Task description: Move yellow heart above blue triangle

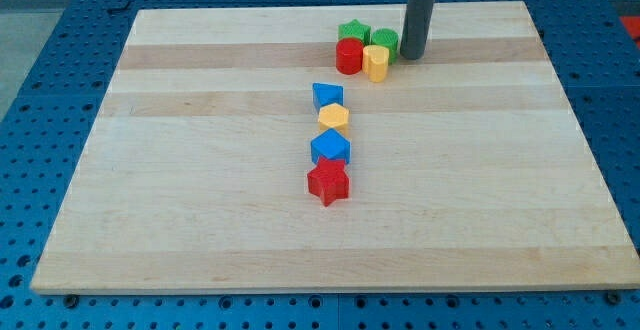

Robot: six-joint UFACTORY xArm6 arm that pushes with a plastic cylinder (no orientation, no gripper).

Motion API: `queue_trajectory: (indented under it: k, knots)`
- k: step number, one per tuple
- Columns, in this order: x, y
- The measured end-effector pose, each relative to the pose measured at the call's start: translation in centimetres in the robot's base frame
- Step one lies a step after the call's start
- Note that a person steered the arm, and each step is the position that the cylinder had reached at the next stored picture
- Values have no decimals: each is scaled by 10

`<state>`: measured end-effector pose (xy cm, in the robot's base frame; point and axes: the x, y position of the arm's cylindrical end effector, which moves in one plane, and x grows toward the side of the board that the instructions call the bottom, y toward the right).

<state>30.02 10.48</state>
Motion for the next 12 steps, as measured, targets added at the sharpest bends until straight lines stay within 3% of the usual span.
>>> queue_trajectory:
  k: [5, 7, 12]
  knots:
    - [27, -72]
    - [27, -40]
    - [60, -47]
